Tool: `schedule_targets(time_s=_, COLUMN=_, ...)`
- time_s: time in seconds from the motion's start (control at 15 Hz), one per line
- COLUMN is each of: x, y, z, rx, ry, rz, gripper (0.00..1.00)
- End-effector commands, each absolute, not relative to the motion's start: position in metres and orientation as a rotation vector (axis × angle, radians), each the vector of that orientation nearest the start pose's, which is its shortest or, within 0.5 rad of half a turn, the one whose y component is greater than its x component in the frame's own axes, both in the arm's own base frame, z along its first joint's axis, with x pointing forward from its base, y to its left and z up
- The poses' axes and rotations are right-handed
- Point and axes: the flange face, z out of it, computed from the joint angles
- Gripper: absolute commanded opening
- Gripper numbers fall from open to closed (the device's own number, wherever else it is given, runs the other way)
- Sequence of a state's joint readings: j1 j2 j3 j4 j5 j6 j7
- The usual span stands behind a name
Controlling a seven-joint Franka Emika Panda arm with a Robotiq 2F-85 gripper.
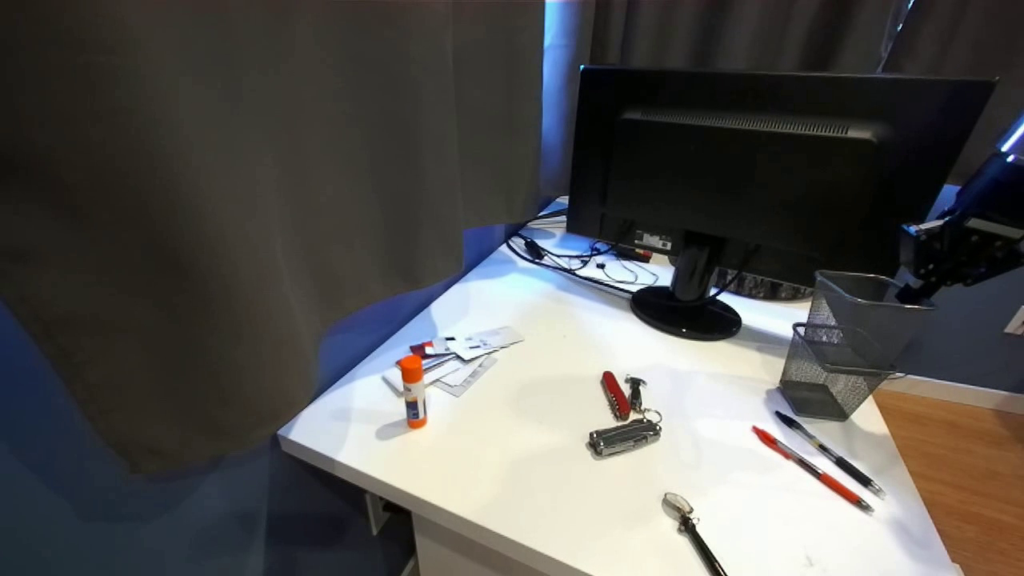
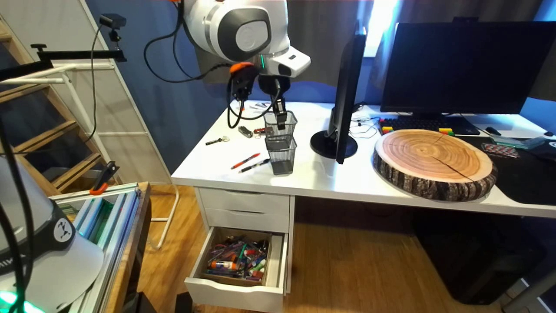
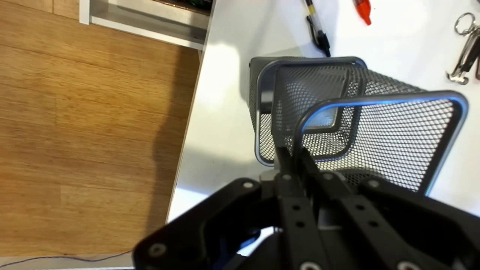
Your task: Unstack the pen holders then restack them from left to right
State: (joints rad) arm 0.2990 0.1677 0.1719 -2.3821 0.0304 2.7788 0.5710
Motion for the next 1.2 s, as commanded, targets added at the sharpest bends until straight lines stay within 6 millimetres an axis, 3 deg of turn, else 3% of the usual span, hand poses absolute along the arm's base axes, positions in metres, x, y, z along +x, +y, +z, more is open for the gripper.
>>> schedule_targets(time_s=0.0, x=0.471, y=0.242, z=0.27, rx=-2.95, ry=0.21, rz=-0.271, gripper=0.02)
schedule_targets(time_s=0.4, x=0.473, y=0.243, z=0.265, rx=-2.945, ry=0.198, rz=-0.272, gripper=0.03)
schedule_targets(time_s=0.47, x=0.474, y=0.244, z=0.264, rx=-2.945, ry=0.194, rz=-0.273, gripper=0.26)
schedule_targets(time_s=0.8, x=0.476, y=0.243, z=0.266, rx=-2.945, ry=0.186, rz=-0.289, gripper=0.59)
schedule_targets(time_s=1.13, x=0.474, y=0.238, z=0.283, rx=-2.948, ry=0.202, rz=-0.307, gripper=0.94)
